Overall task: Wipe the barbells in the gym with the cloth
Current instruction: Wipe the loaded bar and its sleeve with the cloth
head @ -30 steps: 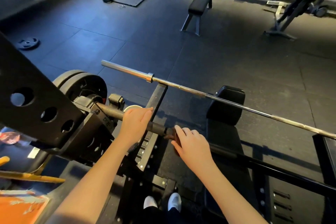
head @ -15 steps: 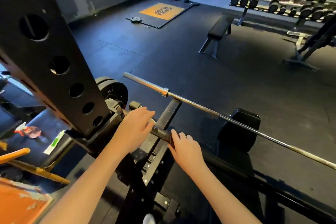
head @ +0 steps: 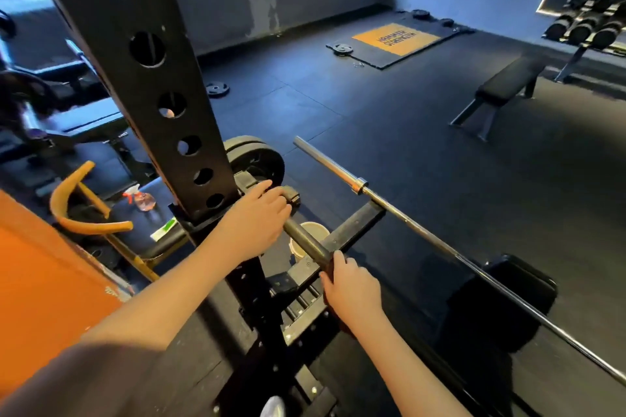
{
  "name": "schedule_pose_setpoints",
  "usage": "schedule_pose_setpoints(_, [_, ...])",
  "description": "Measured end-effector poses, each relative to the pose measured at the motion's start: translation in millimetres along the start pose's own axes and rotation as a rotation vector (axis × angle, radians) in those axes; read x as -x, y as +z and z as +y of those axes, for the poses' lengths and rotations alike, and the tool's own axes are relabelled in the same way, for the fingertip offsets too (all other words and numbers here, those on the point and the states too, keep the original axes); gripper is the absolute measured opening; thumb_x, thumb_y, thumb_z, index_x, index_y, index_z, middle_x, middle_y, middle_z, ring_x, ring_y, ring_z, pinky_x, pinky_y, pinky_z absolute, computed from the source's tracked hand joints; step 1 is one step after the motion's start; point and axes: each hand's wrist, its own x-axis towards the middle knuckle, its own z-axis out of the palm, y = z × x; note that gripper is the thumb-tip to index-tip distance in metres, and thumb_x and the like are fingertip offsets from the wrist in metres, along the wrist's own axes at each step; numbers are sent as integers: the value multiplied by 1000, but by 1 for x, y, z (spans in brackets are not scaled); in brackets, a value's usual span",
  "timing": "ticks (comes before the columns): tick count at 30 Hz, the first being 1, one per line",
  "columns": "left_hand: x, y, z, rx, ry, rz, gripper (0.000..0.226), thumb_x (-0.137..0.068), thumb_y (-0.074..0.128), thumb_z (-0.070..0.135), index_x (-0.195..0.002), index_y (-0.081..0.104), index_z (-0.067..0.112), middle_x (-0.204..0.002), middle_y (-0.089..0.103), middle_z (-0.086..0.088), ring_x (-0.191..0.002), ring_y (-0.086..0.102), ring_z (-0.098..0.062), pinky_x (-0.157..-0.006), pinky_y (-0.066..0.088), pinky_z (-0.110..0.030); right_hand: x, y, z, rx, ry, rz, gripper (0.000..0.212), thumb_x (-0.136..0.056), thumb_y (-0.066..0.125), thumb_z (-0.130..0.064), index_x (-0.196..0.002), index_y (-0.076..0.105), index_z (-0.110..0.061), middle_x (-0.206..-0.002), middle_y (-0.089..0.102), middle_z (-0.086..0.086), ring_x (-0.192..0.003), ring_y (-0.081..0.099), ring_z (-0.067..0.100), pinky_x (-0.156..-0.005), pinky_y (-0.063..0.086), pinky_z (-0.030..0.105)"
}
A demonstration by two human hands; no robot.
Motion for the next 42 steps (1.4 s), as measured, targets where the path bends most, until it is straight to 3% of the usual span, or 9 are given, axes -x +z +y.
schedule_pose_setpoints(7, [14,1,-24,-212,41,-123,55,-105,26,37,-150,29,7,-156,32,-11,-148,17,-31,-120,-1,-45,23,5,18,103,-80,-11,70,-100,43,-49,-156,9,-22,-138,45,2,-116,54,15,-87,50,25])
schedule_pose_setpoints(12, [18,10,-28,-191,27,32,61,-91,55,52,-134,58,10,-136,58,-7,-133,47,-27,-114,28,-41,-19,7,-14,59,-91,31,51,-102,40,-46,-144,30,-20,-121,57,2,-99,62,16,-79,55,27])
schedule_pose_setpoints(16, [18,9,-25,-208,10,68,63,-96,45,52,-141,49,8,-144,51,-10,-138,40,-28,-115,26,-41,-51,3,-33,-99,-125,-26,35,-102,43,-42,-129,42,-20,-106,61,1,-89,64,18,-74,55,32])
schedule_pose_setpoints(19, [20,4,-24,-215,8,79,60,-100,40,48,-144,44,9,-147,47,-9,-141,36,-27,-117,23,-40,-55,-2,-36,-184,-134,-86,42,-101,44,-44,-137,36,-25,-112,61,0,-92,63,17,-80,56,35])
schedule_pose_setpoints(25, [33,9,-31,-149,65,275,55,-78,74,46,-121,68,12,-125,66,-6,-123,57,-23,-110,36,-38,-3,3,7,-13,-82,-86,72,-99,47,-46,-155,3,-34,-123,52,-2,-100,57,9,-73,49,21])
schedule_pose_setpoints(28, [35,15,-32,-153,52,284,54,-78,73,42,-121,69,10,-125,66,-8,-123,58,-24,-110,36,-38,-21,11,-10,67,-66,-7,59,-101,46,-43,-150,21,-24,-118,55,-1,-96,60,11,-73,50,22])
schedule_pose_setpoints(32, [33,17,-30,-163,43,316,54,-78,72,41,-121,68,9,-125,66,-9,-123,58,-25,-109,38,-39,-43,15,-38,159,-31,41,39,-101,44,-43,-130,40,-16,-109,58,1,-86,61,14,-61,43,23])
schedule_pose_setpoints(39, [35,12,-27,-210,37,291,52,-79,70,47,-118,71,13,-122,68,-4,-121,59,-21,-108,39,-36,-86,-7,-62,-71,-95,-208,33,-103,44,-36,-124,45,-11,-116,61,8,-103,62,24,-72,40,29])
schedule_pose_setpoints(42, [35,12,-28,-219,47,290,52,-78,70,47,-117,71,13,-120,69,-5,-120,60,-21,-107,40,-37,-79,-7,-64,-120,-82,-177,34,-102,45,-35,-127,43,-12,-115,60,6,-97,61,22,-70,41,26])
